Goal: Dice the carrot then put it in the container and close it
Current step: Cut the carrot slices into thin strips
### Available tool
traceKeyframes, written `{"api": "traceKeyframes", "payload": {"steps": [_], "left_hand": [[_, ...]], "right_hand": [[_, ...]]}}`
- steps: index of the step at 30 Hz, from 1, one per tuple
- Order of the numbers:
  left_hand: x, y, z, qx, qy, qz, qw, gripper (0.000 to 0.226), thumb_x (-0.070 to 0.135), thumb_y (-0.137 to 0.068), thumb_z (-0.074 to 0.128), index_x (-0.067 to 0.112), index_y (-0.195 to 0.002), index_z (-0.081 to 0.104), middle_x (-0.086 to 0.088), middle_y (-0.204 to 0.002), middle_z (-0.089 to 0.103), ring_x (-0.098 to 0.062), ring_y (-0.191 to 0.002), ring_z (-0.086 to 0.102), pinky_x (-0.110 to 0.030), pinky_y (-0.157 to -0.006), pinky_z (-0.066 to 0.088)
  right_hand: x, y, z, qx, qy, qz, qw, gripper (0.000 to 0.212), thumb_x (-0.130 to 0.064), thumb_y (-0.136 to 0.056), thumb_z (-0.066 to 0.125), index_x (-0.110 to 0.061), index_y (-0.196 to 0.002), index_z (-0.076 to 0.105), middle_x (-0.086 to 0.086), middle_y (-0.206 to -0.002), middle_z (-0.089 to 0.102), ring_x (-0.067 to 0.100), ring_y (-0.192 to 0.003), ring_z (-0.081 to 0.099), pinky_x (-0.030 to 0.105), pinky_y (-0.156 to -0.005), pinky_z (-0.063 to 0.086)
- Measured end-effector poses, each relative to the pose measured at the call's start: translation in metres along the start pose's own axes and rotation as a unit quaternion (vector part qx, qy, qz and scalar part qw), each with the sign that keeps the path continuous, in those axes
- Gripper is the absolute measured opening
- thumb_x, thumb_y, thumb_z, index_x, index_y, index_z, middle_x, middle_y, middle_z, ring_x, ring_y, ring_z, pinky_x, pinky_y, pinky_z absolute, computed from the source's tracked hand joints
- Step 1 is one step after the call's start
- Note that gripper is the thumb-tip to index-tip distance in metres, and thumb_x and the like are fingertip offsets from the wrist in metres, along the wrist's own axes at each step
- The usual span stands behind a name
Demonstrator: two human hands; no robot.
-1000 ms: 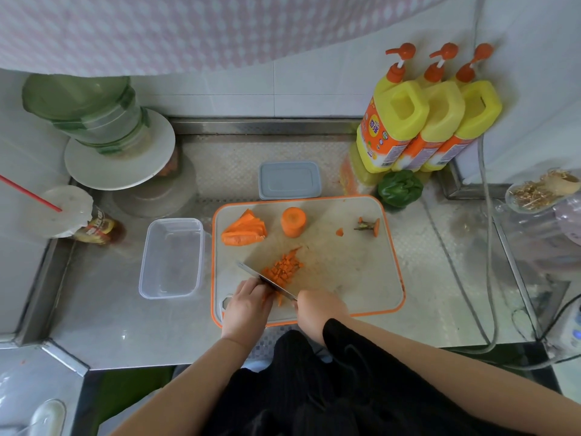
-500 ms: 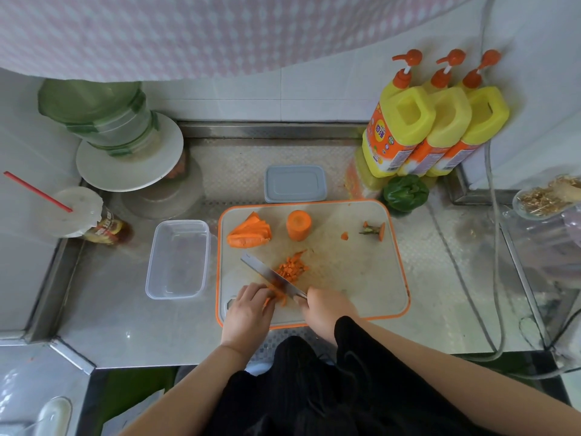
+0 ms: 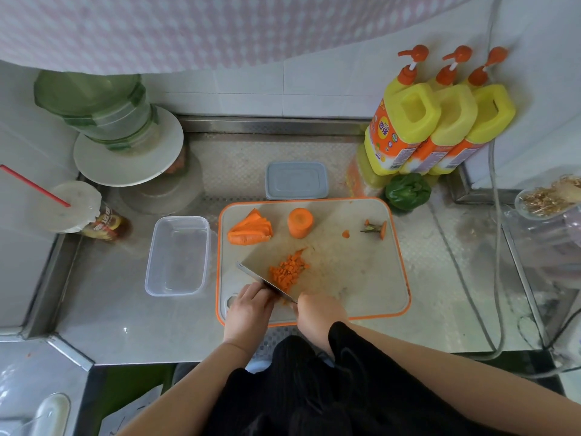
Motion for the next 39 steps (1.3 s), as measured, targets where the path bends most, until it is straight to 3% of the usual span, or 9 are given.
{"api": "traceKeyframes", "payload": {"steps": [4,8,19,23,28,31,39], "left_hand": [[0.000,0.001,-0.001,-0.003,-0.006,-0.003,1.000,0.029,0.029,-0.087,0.048,0.015,-0.084,0.074,0.004,-0.090,0.066,-0.012,-0.085,0.051,-0.031,-0.061,0.050],[-0.002,0.004,-0.004,-0.010,0.006,-0.016,1.000,0.029,0.026,-0.089,0.046,0.017,-0.089,0.074,0.005,-0.094,0.065,-0.011,-0.088,0.052,-0.028,-0.071,0.048],[-0.002,0.010,-0.002,-0.037,-0.007,-0.012,0.999,0.032,0.031,-0.091,0.046,0.015,-0.088,0.073,0.003,-0.094,0.066,-0.021,-0.082,0.061,-0.033,-0.065,0.055],[-0.005,0.009,0.002,-0.044,-0.009,-0.016,0.999,0.031,0.029,-0.090,0.047,0.016,-0.087,0.074,0.002,-0.092,0.067,-0.023,-0.079,0.063,-0.034,-0.063,0.056],[-0.007,0.008,0.004,-0.055,-0.007,-0.012,0.998,0.028,0.026,-0.089,0.047,0.016,-0.089,0.074,0.002,-0.094,0.066,-0.023,-0.079,0.063,-0.036,-0.064,0.055],[-0.005,0.010,0.002,-0.050,-0.012,0.001,0.999,0.026,0.027,-0.088,0.048,0.018,-0.089,0.073,0.006,-0.096,0.064,-0.020,-0.080,0.061,-0.032,-0.063,0.055],[-0.012,0.016,-0.007,-0.048,-0.009,-0.013,0.999,0.027,0.030,-0.087,0.050,0.013,-0.087,0.071,-0.001,-0.092,0.064,-0.029,-0.078,0.061,-0.039,-0.060,0.054]], "right_hand": [[0.008,-0.006,-0.001,-0.024,-0.049,0.011,0.998,0.028,-0.031,-0.102,0.039,-0.008,-0.108,0.054,0.010,-0.096,0.063,0.029,-0.093,0.063,0.032,-0.067,0.042],[0.015,-0.004,-0.009,-0.036,-0.095,0.019,0.995,0.044,-0.045,-0.102,0.033,-0.007,-0.108,0.054,0.011,-0.103,0.064,0.030,-0.095,0.061,0.033,-0.072,0.043],[0.000,0.016,-0.011,-0.016,0.003,-0.016,1.000,0.026,-0.025,-0.102,0.039,-0.009,-0.114,0.055,0.008,-0.106,0.067,0.028,-0.096,0.064,0.036,-0.080,0.051],[-0.004,0.010,-0.004,-0.019,0.011,-0.013,1.000,0.023,-0.017,-0.100,0.042,-0.007,-0.115,0.056,0.010,-0.108,0.066,0.028,-0.097,0.064,0.031,-0.072,0.046],[0.000,0.002,-0.006,-0.026,-0.058,0.002,0.998,0.029,-0.029,-0.102,0.041,-0.007,-0.110,0.056,0.010,-0.096,0.064,0.028,-0.088,0.062,0.032,-0.066,0.040],[0.009,-0.002,-0.006,-0.053,-0.102,0.021,0.993,0.043,-0.046,-0.101,0.035,-0.008,-0.110,0.055,0.010,-0.103,0.063,0.028,-0.097,0.060,0.032,-0.073,0.042],[-0.001,0.013,-0.011,-0.018,-0.050,-0.022,0.998,0.038,-0.038,-0.103,0.033,-0.008,-0.110,0.055,0.011,-0.105,0.065,0.029,-0.097,0.062,0.033,-0.076,0.044]]}}
Point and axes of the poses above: each hand's wrist, its own y-axis away from the middle knuckle, its own z-axis out of the palm, x = y × z, the point moved 8 cm from there along -y, towards the middle knuckle
